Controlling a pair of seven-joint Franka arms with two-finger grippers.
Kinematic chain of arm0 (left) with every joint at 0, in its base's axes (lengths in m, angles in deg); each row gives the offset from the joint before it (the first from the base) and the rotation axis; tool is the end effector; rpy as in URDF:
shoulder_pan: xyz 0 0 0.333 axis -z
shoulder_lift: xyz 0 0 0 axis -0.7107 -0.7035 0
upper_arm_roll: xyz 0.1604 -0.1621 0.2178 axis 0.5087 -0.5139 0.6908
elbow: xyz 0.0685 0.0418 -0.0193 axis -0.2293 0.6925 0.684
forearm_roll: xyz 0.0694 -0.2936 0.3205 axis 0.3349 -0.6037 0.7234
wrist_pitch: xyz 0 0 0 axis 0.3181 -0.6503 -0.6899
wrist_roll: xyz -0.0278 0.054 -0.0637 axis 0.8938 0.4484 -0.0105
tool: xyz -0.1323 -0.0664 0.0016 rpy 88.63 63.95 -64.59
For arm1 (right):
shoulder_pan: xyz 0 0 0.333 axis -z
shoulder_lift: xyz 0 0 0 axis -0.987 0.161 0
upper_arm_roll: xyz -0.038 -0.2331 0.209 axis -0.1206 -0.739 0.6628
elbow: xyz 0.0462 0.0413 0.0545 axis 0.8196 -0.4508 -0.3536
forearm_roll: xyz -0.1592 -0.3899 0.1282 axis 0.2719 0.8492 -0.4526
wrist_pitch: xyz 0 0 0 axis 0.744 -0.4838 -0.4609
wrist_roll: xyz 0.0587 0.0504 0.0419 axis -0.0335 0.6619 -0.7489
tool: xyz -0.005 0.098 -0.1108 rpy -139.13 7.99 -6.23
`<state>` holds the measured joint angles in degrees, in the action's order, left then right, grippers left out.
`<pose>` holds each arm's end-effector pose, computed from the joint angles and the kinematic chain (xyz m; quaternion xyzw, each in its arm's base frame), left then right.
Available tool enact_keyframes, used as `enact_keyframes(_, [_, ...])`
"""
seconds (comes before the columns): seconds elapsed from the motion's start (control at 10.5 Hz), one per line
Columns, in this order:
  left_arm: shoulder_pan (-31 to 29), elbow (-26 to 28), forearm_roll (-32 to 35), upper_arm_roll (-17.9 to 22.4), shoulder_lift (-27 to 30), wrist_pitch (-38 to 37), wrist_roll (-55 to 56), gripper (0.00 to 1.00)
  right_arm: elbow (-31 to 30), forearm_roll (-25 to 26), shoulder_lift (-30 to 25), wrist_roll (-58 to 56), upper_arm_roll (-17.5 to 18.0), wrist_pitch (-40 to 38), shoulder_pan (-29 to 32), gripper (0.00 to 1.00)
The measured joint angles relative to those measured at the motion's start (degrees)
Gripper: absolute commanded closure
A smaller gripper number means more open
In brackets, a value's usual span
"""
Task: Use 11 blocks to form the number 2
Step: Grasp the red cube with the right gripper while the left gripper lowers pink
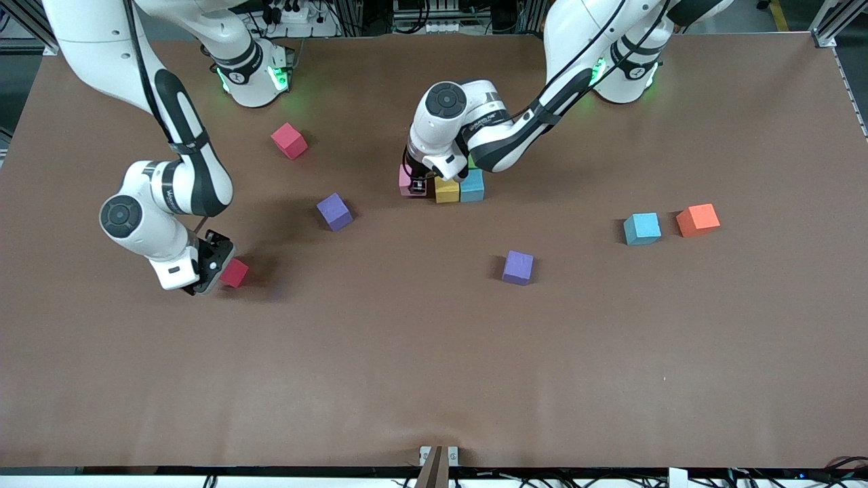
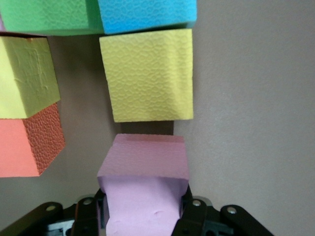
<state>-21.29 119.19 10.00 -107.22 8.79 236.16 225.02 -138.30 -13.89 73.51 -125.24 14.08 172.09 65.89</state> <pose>0.3500 -0.5945 0.1589 0.6994 0.7023 -0.1194 0.0574 0.5978 0.0007 0.1224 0.8474 0.5304 -0.0190 0.0134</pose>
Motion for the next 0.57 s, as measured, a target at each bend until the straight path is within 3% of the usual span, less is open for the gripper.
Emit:
enact_keyframes(0.29, [3.0,0.0,0.0,3.2,-0.8,1.1,0.1,0.81,0.0,-1.8,1.4,0.0,0.7,0.4,0.0,0.01])
enact_keyframes(0.38, [3.5,0.0,0.0,3.8,-1.2,1.4,0.1,0.81,0.0,-1.9,1.8,0.0,0.7,0.4,0.0,0.73])
enact_keyframes(0.48, [3.7,0.0,0.0,3.9,-1.5,1.5,0.1,0.81,0.0,-1.9,1.9,0.0,0.7,0.5,0.0,1.0])
enact_keyframes(0.57, [3.8,0.0,0.0,4.0,-1.6,1.5,0.1,0.8,0.0,-1.9,2.0,0.0,0.7,0.5,0.0,1.0])
